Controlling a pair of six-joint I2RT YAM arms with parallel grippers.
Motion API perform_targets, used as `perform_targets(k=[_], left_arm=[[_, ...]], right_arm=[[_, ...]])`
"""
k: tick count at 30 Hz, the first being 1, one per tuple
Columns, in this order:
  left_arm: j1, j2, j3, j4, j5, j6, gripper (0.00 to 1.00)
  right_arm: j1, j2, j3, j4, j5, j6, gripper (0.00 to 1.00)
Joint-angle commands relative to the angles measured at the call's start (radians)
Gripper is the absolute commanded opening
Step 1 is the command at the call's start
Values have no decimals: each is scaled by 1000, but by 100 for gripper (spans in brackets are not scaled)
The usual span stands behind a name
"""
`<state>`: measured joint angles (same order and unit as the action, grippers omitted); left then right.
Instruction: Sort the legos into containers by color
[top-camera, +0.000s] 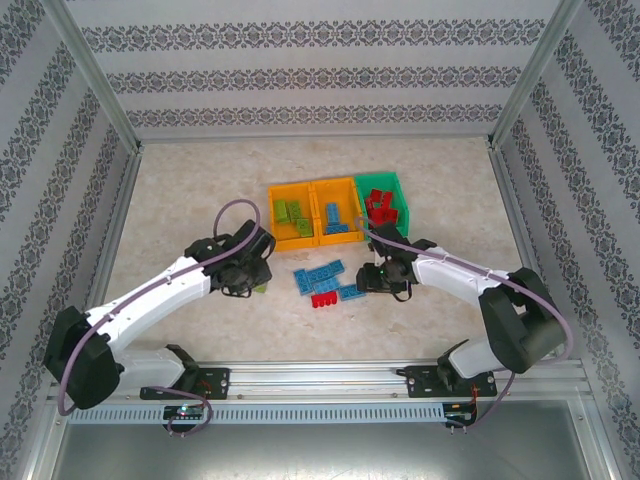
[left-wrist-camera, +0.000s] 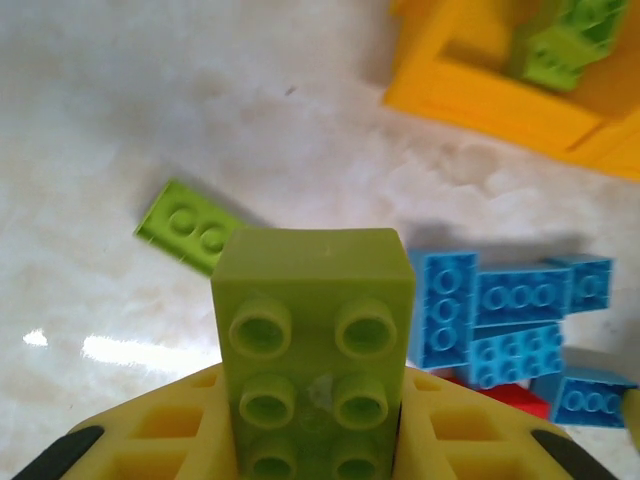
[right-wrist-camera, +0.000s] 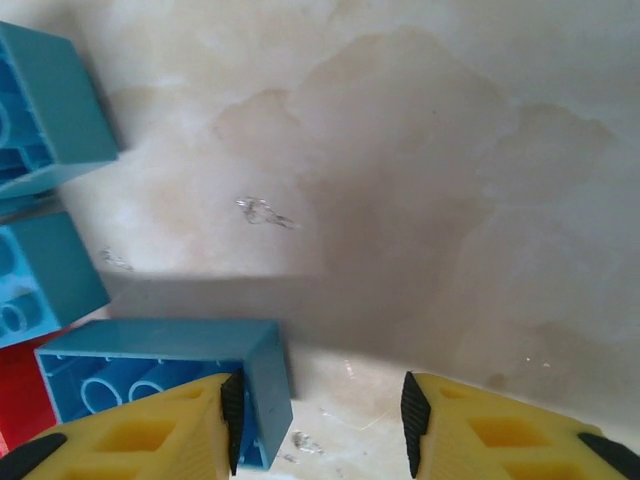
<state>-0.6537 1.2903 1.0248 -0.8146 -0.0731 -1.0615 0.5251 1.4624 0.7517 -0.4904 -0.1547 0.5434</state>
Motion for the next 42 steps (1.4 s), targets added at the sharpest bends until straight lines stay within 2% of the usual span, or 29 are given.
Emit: perform_targets(k=[1, 7, 12, 16, 20, 24, 31, 32, 42], left_arm=[[-1, 105, 132, -16, -56, 145, 33], [75, 342, 381, 56, 13, 331, 33], [134, 559, 611, 35, 65, 443, 33], [165, 716, 780, -21, 77, 495, 33], [180, 803, 874, -64, 91, 521, 34], [190, 817, 869, -73, 91, 526, 37], [201, 802, 827, -56, 110, 544, 47], [201, 797, 823, -56, 114, 545, 52], [201, 696, 728, 5, 118, 536, 81]], right_arm=[[-26, -18, -10, -34, 59, 24, 45], [-74, -82, -36, -71, 94, 19, 44], [-104, -137, -56, -116, 145, 34, 44], [-119, -199, -68, -136, 165, 73, 51], [-107, -271, -72, -134, 158, 149, 59], [-62, -311, -80, -97, 162, 262, 66], [62, -231, -42, -51, 190, 332, 89], [71, -218, -39, -52, 196, 333, 90], [104, -111, -26, 3, 214, 330, 95]])
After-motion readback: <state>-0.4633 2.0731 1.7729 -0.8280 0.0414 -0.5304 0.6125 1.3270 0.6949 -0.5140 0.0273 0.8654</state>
